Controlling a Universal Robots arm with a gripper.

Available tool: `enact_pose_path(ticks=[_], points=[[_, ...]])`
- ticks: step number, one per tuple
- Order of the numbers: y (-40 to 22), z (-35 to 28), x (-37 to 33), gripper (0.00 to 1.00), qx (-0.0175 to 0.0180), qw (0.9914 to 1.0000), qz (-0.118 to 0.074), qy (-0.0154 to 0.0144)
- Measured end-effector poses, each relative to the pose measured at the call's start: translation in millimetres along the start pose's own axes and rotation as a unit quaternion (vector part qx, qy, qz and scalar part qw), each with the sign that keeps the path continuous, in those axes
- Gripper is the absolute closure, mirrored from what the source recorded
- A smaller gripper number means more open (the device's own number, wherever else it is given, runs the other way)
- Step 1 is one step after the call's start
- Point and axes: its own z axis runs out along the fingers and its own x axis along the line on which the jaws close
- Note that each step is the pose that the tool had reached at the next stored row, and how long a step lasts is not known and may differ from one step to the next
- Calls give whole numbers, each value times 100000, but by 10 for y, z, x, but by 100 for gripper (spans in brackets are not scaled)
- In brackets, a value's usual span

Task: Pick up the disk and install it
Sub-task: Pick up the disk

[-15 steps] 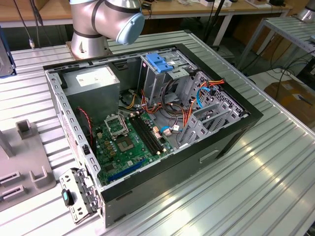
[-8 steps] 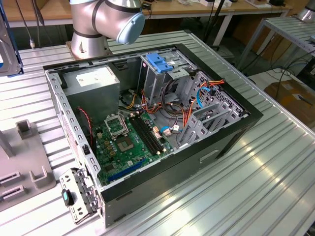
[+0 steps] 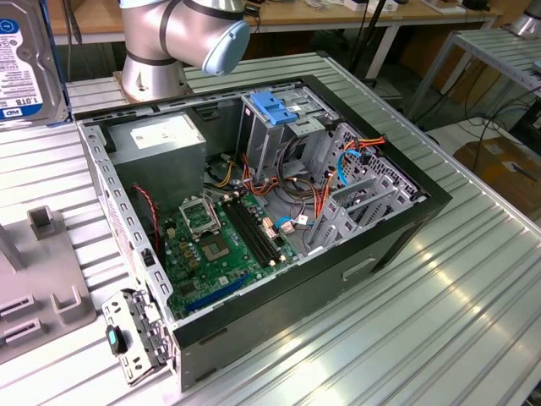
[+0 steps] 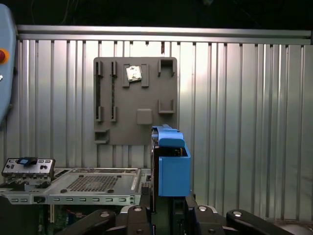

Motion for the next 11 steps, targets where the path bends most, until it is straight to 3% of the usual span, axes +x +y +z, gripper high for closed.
enact_pose_path(ticks=[8,9,11], points=[[-241,3,2,65,1,100000,-1,-1],[-313,3,3,65,-7,100000,-1,1],[-377,4,4,65,-4,100000,-2,1]])
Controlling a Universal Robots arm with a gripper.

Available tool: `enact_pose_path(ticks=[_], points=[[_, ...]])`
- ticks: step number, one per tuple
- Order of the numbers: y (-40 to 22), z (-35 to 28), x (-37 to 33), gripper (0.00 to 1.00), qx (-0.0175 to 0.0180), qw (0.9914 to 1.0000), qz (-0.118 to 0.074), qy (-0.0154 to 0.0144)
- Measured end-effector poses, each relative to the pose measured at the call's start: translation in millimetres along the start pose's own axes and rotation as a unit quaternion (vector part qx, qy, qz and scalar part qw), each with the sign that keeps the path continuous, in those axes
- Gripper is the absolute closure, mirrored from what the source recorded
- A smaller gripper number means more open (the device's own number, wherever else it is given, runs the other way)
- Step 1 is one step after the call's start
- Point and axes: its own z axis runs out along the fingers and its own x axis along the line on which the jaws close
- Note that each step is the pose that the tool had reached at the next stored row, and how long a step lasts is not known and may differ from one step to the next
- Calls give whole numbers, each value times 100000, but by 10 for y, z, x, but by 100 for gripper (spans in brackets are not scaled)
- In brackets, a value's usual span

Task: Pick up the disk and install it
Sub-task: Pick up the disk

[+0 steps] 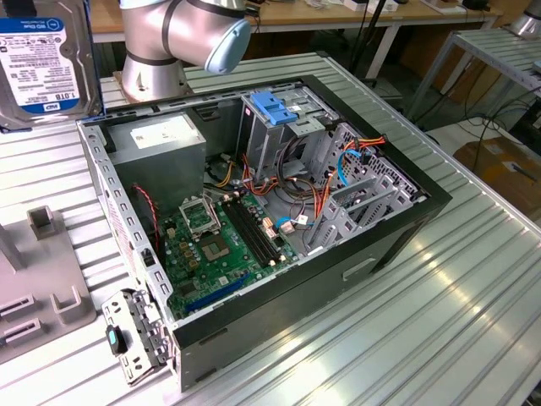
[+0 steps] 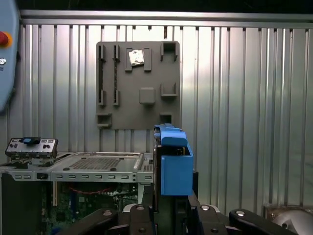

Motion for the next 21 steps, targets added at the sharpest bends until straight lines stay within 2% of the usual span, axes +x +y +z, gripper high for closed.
enact_pose_path(ticks=[3,5,13,17,19,21], points=[[-95,1,1,65,1,100000,-2,0],[-198,1,2,65,-2,100000,-1,1],[-490,4,4,65,4,100000,1,-4],[-618,4,5,65,-2,100000,-2,1],[-647,7,6,65,32,100000,-45,-6],[-649,12,5,65,343,99999,-125,7]])
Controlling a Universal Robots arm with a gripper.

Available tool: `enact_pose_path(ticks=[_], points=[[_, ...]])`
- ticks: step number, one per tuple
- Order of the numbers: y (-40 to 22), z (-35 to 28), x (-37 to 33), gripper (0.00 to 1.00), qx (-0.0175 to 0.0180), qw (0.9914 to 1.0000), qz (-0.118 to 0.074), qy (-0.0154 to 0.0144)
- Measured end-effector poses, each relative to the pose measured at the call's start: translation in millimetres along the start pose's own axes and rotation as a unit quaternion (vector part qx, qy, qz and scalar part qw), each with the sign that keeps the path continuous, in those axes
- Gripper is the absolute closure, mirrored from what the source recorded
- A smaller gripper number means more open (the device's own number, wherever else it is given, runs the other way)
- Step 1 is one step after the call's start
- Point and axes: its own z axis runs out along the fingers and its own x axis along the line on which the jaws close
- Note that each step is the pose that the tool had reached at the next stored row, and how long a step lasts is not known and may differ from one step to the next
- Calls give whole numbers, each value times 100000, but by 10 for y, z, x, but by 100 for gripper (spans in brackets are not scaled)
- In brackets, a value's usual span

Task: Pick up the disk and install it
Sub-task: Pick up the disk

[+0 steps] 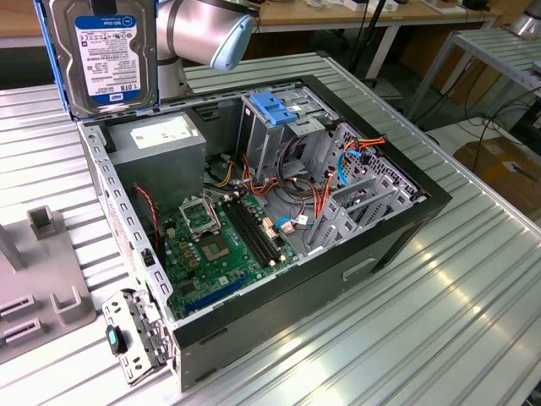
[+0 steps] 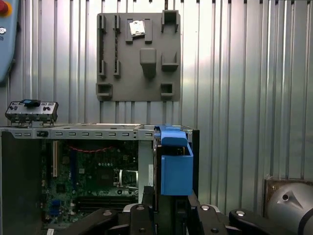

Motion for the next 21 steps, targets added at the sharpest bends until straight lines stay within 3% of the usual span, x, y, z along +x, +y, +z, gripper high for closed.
enact_pose_path(ticks=[3,8,13,21], points=[[-10,17,0,65,883,99996,-246,0],[-88,43,1,65,1544,99986,-684,7],[-307,74,2,65,1645,99981,-1014,48],[-746,104,8,65,1653,99979,-1195,37]])
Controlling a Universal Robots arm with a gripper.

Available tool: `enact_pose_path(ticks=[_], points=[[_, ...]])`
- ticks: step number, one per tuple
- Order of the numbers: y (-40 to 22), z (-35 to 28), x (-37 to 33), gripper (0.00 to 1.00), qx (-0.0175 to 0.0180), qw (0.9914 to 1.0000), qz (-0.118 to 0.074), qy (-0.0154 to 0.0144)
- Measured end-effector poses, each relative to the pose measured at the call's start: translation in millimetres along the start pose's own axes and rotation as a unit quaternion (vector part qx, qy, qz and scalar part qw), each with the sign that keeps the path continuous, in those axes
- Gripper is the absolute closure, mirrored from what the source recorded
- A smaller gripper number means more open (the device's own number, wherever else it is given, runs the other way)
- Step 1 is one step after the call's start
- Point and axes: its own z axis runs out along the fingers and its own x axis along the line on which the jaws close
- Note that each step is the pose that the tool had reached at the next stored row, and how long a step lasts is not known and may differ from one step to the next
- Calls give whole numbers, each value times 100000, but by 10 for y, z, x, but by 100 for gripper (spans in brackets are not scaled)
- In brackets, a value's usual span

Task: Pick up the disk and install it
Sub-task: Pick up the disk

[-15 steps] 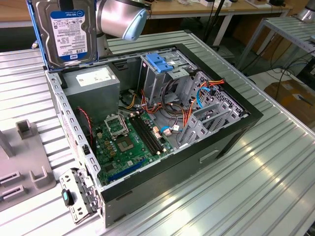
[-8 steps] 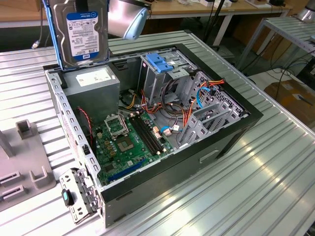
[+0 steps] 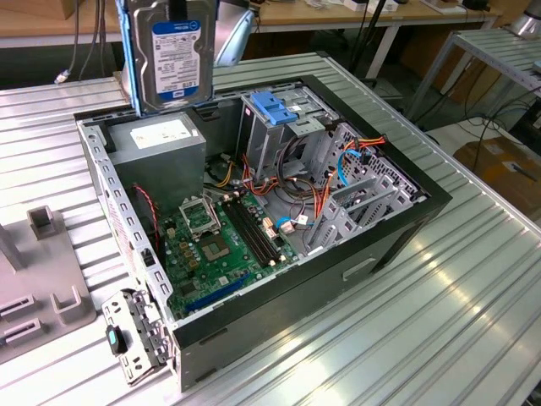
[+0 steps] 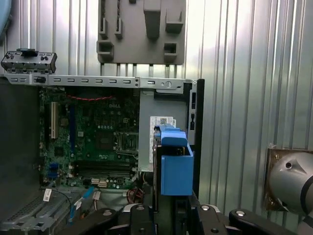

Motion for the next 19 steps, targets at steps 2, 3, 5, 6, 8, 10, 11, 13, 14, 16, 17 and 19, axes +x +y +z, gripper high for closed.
enact_pose_path(ticks=[2,3,5,6,8,10,11,13,14,16,17,19], points=[[-110,8,4,65,0,100000,-18,-2],[-156,12,5,65,2,100000,-27,-2],[-293,20,10,65,0,100000,-55,-2],[-370,24,13,65,4,100000,-78,-3],[-451,28,16,65,0,100000,-97,-7],[-496,30,18,65,1,100000,-108,-6],[-497,30,18,65,5,100000,-101,-12],[-499,30,18,65,1,100000,-105,-5],[-505,30,18,65,2,100000,-114,-6],[-540,32,19,65,5,100000,-106,-7],[-561,33,20,65,2,100000,-108,-9],[-604,35,21,65,-1,100000,-110,-3]])
